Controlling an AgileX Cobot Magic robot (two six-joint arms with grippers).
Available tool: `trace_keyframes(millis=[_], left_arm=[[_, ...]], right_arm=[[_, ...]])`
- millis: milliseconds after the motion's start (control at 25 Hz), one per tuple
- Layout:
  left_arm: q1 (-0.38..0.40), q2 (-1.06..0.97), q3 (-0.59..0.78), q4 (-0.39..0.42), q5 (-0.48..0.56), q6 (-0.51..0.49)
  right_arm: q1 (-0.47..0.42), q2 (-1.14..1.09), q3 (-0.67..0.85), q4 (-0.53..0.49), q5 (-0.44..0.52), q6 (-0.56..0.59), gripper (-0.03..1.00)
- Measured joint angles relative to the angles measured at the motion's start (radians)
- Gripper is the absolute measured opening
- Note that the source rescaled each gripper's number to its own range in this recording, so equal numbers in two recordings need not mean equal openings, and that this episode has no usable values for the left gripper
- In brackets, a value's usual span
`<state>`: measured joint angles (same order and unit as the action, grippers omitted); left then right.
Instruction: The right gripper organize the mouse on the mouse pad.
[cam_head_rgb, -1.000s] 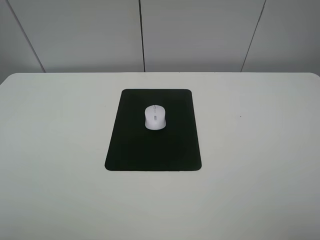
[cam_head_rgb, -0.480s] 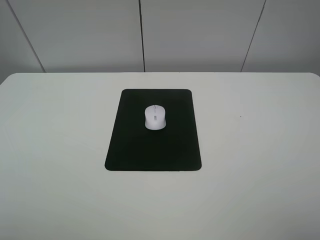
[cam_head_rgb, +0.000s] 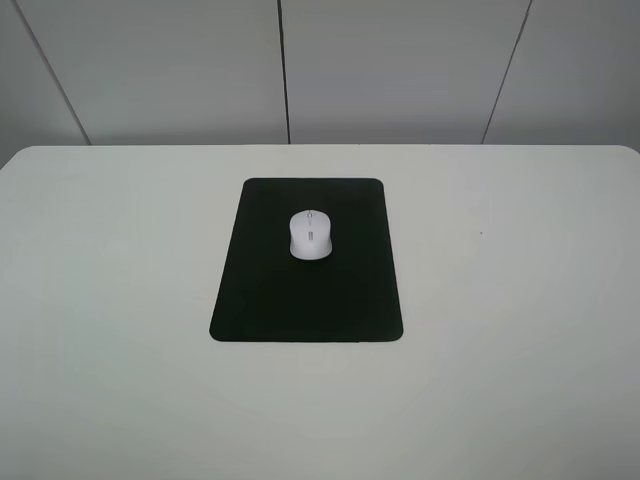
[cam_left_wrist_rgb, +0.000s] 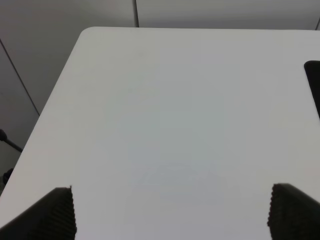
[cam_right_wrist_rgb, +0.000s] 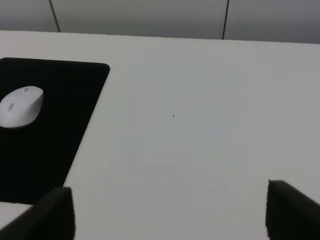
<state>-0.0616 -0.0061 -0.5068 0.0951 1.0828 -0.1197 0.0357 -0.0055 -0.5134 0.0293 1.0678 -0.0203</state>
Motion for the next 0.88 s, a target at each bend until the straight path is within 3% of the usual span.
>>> trace_keyframes(millis=[880], left_arm=[[0.000,0.000,0.000,0.000,0.000,0.000]], right_arm=[[0.000,0.000,0.000,0.000,-0.001,0.000,0.68]])
